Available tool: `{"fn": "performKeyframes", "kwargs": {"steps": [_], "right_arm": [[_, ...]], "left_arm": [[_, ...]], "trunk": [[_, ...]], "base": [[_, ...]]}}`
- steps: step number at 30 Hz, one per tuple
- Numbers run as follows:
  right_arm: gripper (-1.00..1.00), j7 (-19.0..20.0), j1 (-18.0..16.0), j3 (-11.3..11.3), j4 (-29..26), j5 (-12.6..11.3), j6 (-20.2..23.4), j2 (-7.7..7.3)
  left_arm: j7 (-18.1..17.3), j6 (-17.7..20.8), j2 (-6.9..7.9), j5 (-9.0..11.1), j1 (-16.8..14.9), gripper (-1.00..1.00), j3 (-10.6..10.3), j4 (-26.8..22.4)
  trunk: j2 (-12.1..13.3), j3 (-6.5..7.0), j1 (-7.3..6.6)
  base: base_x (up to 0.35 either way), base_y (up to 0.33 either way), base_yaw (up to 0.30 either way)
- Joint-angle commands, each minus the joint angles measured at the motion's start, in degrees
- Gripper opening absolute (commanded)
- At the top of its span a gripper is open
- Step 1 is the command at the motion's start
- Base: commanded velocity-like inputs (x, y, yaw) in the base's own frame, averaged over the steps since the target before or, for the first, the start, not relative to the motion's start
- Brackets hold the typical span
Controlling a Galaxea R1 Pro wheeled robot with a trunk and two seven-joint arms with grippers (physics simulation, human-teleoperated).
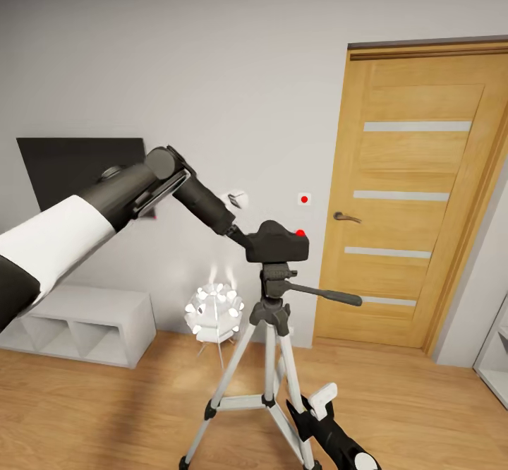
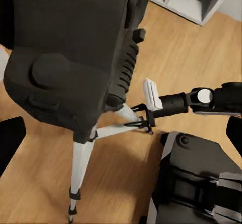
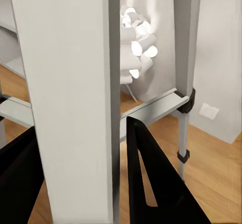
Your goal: Attach the digital camera to the camera tripod in the bedroom.
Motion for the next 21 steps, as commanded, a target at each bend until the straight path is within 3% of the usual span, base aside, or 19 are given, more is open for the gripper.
{"fn": "performKeyframes", "kwargs": {"steps": [1,2,5,6,9,10,11,13,14,15,21], "right_arm": [[-1.0,0.1,0.0,0.0,0.1,0.9,-0.3,0.02],[-1.0,0.1,0.0,0.0,0.1,0.9,-0.3,0.03],[-1.0,0.1,0.0,0.0,0.1,0.9,-0.3,0.02],[-1.0,0.1,0.0,0.0,0.1,0.9,-0.3,0.03],[-1.0,0.1,0.0,0.0,0.1,0.9,-0.3,0.02],[-1.0,0.1,0.0,0.0,0.1,0.9,-0.3,0.03],[-1.0,0.1,0.0,0.0,0.1,0.9,-0.3,0.02],[-1.0,0.1,0.0,0.0,0.1,0.9,-0.3,0.03],[-1.0,0.1,0.0,0.0,0.1,0.9,-0.3,0.03],[-1.0,0.1,0.0,0.1,0.1,0.9,-0.3,0.02],[-1.0,0.1,0.0,0.1,0.1,0.9,-0.3,0.01]], "left_arm": [[-0.2,0.5,1.13,0.2,-0.1,1.0,-0.1,-1.8],[-0.2,0.5,1.67,0.2,0.0,1.0,-0.1,-2.6],[-0.4,0.5,4.81,0.2,-0.1,1.0,0.1,-6.5],[-0.8,0.5,6.51,0.2,-0.1,1.0,0.1,-8.2],[-2.0,0.5,9.12,0.2,-0.1,1.0,0.3,-10.7],[-3.6,0.5,11.9,0.2,-0.1,1.0,0.8,-13.3],[-4.0,0.5,12.64,0.2,-0.1,1.0,1.1,-14.0],[-4.8,0.5,15.73,0.2,-0.1,1.0,3.0,-15.9],[-4.9,0.5,16.41,0.2,-0.1,1.0,3.6,-16.2],[-5.2,0.5,18.13,0.2,-0.1,1.0,5.4,-16.8],[-5.4,0.5,21.48,0.2,0.0,1.0,8.8,-17.4]], "trunk": [[0.0,-0.03,0.02],[0.0,-0.03,0.02],[0.0,-0.03,0.02],[0.0,-0.03,0.02],[0.0,-0.03,0.02],[0.0,-0.03,0.02],[0.0,-0.03,0.02],[0.0,-0.03,0.02],[0.0,-0.03,0.02],[0.0,-0.03,0.02],[0.0,-0.03,0.02]], "base": [[0.0,0.0,0.0],[0.0,0.0,0.0],[0.0,0.0,0.0],[0.0,0.0,0.0],[0.0,0.0,0.0],[0.0,0.0,0.0],[0.0,0.0,0.0],[0.0,0.0,0.0],[0.0,0.0,0.0],[0.0,0.0,0.0],[0.0,0.0,0.0]]}}
